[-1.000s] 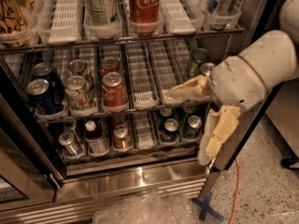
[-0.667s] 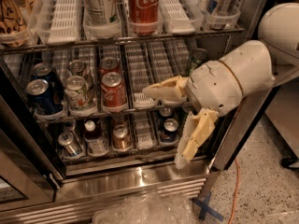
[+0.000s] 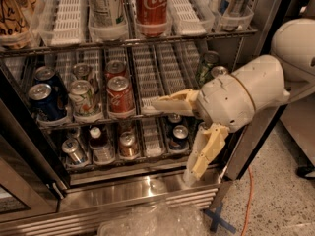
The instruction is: Pick 7up can from middle shelf of fridge
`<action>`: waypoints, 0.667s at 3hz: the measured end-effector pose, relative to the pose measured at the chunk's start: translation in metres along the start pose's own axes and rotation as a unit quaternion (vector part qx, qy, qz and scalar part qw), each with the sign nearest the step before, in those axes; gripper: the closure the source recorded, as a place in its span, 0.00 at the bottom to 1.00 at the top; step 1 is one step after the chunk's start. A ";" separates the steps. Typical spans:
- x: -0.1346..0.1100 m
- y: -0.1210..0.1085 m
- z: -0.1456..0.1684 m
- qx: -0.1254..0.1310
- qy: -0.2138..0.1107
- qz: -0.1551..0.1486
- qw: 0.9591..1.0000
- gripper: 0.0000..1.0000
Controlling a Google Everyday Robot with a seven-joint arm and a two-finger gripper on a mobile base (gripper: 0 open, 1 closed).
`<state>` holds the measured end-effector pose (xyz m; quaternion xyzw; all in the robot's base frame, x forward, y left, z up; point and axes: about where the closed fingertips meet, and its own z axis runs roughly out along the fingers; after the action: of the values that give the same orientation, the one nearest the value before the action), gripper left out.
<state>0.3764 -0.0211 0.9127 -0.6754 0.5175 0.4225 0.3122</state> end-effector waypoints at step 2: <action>0.032 0.007 0.067 0.033 -0.076 0.024 0.996 0.00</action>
Offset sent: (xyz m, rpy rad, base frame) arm -0.0264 0.0629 -0.0921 0.2301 0.0730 -0.1587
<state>0.3564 0.0205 0.8543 -0.6180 0.5222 0.4627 0.3624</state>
